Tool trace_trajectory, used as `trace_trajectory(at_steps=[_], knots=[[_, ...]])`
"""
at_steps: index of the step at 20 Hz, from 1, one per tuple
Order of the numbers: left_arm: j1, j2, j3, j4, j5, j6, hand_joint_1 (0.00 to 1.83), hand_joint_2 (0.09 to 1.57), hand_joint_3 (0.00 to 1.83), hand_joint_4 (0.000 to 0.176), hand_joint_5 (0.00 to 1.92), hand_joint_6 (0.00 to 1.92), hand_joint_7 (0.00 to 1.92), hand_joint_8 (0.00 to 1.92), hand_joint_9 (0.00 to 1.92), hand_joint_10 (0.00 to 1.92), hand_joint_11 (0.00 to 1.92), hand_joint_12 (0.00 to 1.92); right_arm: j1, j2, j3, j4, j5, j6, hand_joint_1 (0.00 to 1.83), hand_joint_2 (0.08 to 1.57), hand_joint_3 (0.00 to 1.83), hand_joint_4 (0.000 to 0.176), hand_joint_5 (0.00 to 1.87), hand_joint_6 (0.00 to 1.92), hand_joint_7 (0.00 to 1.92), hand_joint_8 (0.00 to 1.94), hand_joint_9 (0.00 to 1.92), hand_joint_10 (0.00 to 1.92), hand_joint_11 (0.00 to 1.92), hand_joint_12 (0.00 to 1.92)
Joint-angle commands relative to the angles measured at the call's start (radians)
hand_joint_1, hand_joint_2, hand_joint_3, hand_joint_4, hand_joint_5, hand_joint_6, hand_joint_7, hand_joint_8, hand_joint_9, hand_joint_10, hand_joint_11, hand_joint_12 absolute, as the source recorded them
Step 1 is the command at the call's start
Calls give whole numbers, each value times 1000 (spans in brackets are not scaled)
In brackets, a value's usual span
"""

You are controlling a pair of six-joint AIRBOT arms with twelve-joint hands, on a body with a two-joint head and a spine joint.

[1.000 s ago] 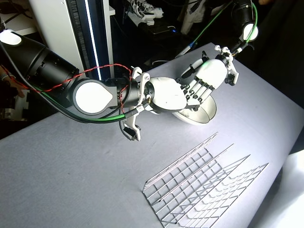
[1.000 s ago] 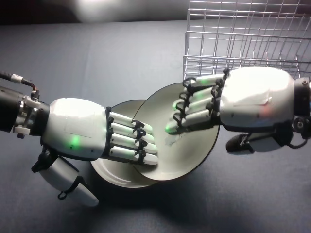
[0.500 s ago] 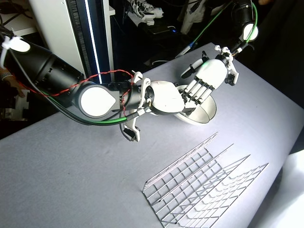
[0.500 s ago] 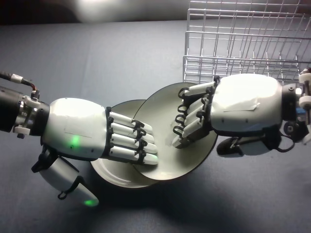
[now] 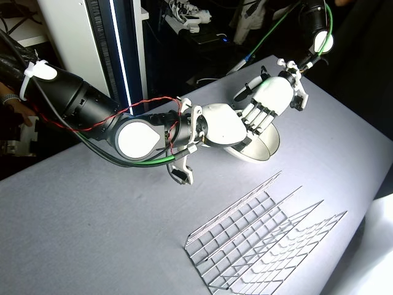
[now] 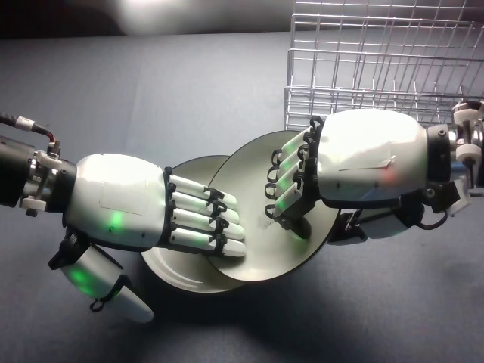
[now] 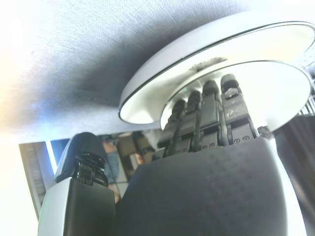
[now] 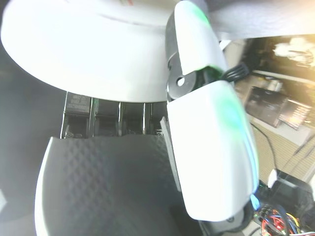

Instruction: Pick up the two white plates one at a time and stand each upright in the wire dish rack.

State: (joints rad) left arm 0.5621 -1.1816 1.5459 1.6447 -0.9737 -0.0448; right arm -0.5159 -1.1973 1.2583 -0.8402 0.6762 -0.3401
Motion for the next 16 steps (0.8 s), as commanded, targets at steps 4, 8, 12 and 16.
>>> trace_trajectory(at_steps=[4,8,12,16], knots=[[17,-24,-7,52,10,12,0,1241,6,0,0,0,0,0,0,0,0,0,-7,-4,3,27,17,9,1379,1095,0,0,955,1047,1018,799,979,1112,778,1167],[17,-20,-7,50,10,13,0,1243,6,0,0,0,0,0,0,0,0,0,-7,-3,4,27,21,9,1371,1123,1,0,881,1162,963,882,927,1181,731,1196],[17,-16,-5,40,8,15,0,1234,1,0,0,0,0,0,0,0,0,0,-7,-3,4,27,22,9,1381,1094,0,0,933,1050,1039,803,981,1101,766,1183],[20,-14,-6,39,8,15,0,1230,0,0,0,0,0,0,0,0,1,0,-7,-3,4,27,26,9,1387,1067,1,0,1001,974,1121,654,1003,1040,823,1112]])
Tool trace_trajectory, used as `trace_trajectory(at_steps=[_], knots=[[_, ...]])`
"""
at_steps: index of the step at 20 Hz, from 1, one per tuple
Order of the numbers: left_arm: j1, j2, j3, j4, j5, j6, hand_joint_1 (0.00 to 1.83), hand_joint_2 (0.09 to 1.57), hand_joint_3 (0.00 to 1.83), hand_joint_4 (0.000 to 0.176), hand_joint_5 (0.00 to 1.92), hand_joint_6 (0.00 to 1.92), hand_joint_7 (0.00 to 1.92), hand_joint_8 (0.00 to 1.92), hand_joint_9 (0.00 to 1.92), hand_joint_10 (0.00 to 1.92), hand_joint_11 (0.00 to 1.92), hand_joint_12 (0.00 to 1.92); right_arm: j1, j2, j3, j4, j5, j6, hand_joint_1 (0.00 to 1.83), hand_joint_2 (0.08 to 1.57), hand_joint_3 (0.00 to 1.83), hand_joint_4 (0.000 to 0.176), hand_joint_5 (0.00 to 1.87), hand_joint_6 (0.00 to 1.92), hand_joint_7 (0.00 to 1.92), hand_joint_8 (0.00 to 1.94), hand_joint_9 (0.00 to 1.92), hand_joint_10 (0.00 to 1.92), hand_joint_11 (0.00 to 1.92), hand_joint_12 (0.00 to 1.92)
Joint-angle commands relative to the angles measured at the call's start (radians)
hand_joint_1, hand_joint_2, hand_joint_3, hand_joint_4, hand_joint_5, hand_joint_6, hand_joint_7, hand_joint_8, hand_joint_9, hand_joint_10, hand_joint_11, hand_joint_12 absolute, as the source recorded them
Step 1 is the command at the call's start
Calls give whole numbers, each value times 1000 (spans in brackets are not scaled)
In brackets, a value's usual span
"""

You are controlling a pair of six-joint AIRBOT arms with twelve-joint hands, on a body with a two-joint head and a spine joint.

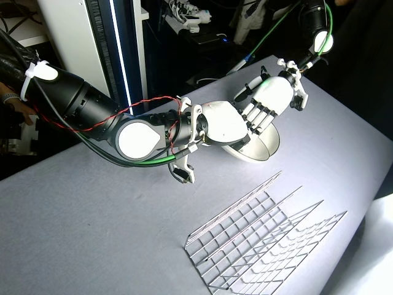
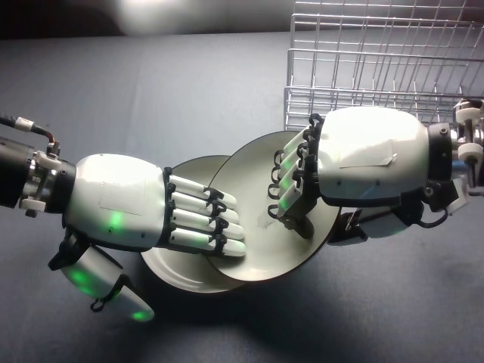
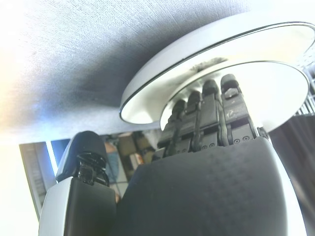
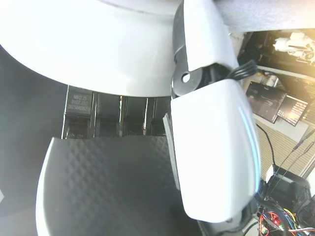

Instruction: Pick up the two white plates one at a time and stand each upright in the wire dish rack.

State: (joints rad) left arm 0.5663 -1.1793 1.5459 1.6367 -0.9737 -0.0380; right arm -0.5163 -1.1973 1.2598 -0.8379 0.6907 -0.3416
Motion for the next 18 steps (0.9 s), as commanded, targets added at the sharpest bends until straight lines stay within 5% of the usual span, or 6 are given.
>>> trace_trajectory(at_steps=[1,12,15,16,18], knots=[[16,-16,-5,47,8,8,0,1225,0,0,0,0,0,0,0,0,0,0,-6,-3,3,25,16,11,1386,1069,1,0,998,985,1109,662,1005,1042,812,1116],[16,-14,-4,47,8,8,0,1238,3,0,0,0,0,0,0,0,0,0,25,17,1,25,54,11,1390,1063,0,0,976,1000,1122,659,1058,961,871,1017],[16,-15,-4,47,8,8,0,1237,2,0,0,0,0,0,0,0,0,0,20,22,1,25,53,11,1376,1102,3,0,923,1074,1005,845,963,1114,764,1065],[16,-15,-4,47,8,8,0,1236,1,0,0,0,0,0,0,0,13,6,20,22,1,25,53,11,1279,1143,6,0,718,524,809,403,734,628,523,1093],[16,-16,-4,47,9,8,0,1231,0,0,0,0,0,0,0,0,1,1,19,23,1,25,53,11,1276,1123,0,0,594,104,645,51,526,211,116,1199]])
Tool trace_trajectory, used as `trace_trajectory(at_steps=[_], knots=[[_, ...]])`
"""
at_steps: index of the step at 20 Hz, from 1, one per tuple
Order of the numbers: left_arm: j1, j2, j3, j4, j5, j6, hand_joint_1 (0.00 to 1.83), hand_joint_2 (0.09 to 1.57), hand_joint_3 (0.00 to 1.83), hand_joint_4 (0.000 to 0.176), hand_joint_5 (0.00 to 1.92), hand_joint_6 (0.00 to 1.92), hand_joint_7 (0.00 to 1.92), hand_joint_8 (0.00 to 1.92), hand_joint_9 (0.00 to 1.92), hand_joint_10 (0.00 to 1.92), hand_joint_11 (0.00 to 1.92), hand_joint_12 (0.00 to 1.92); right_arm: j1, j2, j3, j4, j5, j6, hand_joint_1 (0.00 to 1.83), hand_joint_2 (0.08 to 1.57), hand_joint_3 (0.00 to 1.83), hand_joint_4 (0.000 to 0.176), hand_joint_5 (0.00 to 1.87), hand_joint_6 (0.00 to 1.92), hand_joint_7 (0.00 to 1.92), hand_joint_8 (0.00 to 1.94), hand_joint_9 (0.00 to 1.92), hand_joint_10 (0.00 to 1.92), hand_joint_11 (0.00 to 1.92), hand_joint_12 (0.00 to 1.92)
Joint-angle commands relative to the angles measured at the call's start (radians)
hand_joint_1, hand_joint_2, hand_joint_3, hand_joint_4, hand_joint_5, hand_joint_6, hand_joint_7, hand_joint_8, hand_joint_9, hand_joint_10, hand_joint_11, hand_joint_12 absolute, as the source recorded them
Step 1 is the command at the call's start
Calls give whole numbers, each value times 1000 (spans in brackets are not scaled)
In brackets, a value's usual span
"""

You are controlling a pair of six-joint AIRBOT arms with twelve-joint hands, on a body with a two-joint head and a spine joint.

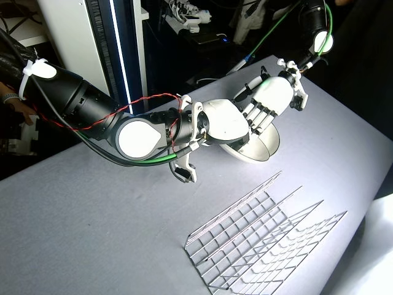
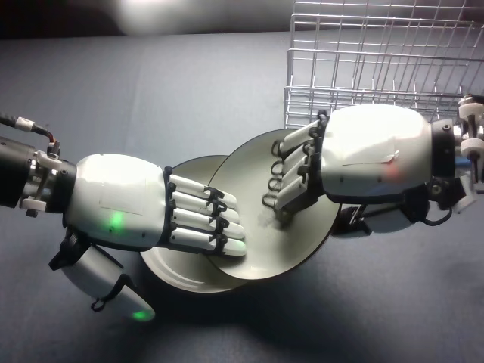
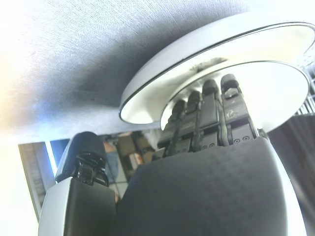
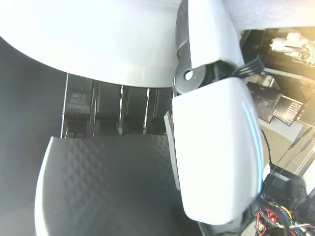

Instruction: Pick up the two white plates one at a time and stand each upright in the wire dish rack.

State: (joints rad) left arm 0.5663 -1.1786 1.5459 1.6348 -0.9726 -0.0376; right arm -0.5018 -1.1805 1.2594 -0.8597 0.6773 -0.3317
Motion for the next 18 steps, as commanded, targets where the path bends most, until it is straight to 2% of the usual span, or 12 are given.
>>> trace_trajectory(at_steps=[1,2,5,7,9,11,17,18], knots=[[16,-17,-4,49,8,8,0,1235,1,0,0,0,0,0,0,0,0,0,4,8,1,47,67,1,1286,1068,0,0,535,34,543,9,447,99,22,1128],[16,-17,-4,49,8,8,0,1232,0,0,1,0,0,0,0,0,2,1,4,9,2,47,67,1,1288,1053,0,0,428,10,429,2,371,45,4,936],[16,-17,-5,47,8,8,0,1231,0,0,0,0,0,0,0,0,18,8,3,10,2,47,67,1,1305,982,0,0,278,0,255,0,237,2,0,721],[16,-17,-5,45,8,8,0,1240,3,0,0,0,0,0,0,0,0,0,3,13,2,47,67,1,1283,955,0,0,115,0,54,1,47,0,0,466],[16,-18,-4,44,8,8,0,1237,1,0,1,0,0,0,0,0,3,1,-4,14,2,47,67,1,1210,915,0,0,6,0,1,0,1,0,0,348],[16,-20,-2,44,8,8,0,1235,0,0,0,0,0,0,0,0,0,0,-10,12,2,47,57,0,1284,895,0,0,0,0,0,0,0,0,0,153],[16,-21,-1,44,8,8,0,1233,0,0,0,0,0,0,0,0,0,0,-19,-18,25,47,30,-1,1344,940,4,0,0,0,0,0,0,0,0,303],[15,-22,1,44,8,8,0,1235,1,0,0,0,0,0,0,0,0,0,-19,-26,36,47,30,-1,1353,929,0,0,0,0,0,0,18,5,0,389]])
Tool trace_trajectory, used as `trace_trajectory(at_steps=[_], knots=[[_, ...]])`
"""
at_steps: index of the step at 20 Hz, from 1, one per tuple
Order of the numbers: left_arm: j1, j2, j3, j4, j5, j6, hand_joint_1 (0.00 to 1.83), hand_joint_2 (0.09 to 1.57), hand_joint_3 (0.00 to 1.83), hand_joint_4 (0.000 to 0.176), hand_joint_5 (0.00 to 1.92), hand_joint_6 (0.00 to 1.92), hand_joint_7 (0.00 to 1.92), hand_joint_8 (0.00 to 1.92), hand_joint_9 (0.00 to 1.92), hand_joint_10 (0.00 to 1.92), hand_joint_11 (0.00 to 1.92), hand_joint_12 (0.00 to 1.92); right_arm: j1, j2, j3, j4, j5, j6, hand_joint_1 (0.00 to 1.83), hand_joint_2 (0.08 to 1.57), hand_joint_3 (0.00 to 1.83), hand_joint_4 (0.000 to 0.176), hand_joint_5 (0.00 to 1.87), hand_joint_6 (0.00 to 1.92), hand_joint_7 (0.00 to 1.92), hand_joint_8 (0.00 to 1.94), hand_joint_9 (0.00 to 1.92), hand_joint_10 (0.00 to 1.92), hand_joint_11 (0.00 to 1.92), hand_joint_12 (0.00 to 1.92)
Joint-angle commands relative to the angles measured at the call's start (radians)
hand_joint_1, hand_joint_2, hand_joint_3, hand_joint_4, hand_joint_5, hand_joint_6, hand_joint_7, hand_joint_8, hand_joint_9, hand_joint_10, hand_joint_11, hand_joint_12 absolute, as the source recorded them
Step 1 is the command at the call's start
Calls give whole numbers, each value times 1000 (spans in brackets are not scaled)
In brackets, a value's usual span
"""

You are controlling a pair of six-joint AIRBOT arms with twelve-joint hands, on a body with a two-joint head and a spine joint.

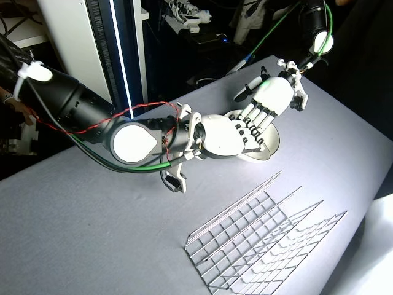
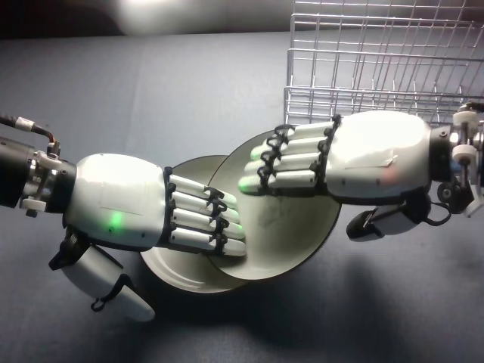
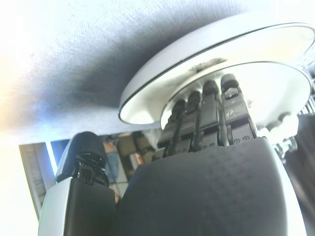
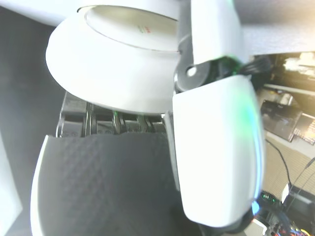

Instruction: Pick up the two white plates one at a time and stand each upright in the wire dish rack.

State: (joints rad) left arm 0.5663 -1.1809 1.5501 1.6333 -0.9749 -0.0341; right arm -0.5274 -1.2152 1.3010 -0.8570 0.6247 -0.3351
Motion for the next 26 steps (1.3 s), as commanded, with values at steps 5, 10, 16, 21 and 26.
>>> trace_trajectory(at_steps=[5,10,16,21,26], knots=[[15,-22,-3,45,10,4,0,1240,3,0,0,0,0,0,0,0,2,0,13,-36,38,44,84,3,1366,972,8,0,19,5,2,0,0,0,0,410],[15,-22,-4,45,10,4,0,1232,0,0,0,0,0,0,0,0,5,2,30,-55,42,44,81,3,1402,1007,2,0,173,25,138,15,132,24,0,850],[15,-21,-4,44,11,4,0,1233,0,0,0,0,0,0,0,0,0,0,31,-56,45,44,77,3,1475,1056,0,0,1058,716,1113,650,1095,774,797,1385],[13,-4,-15,27,9,-6,0,1239,1,0,0,0,0,0,0,0,0,0,31,-56,45,44,77,3,1397,1066,0,0,990,822,1081,771,1076,1019,976,1106],[-17,78,-78,-50,-11,-8,0,1250,6,0,0,0,0,0,0,0,0,0,31,-55,45,44,84,2,1495,1068,2,0,980,805,1020,803,1083,852,899,1495]])
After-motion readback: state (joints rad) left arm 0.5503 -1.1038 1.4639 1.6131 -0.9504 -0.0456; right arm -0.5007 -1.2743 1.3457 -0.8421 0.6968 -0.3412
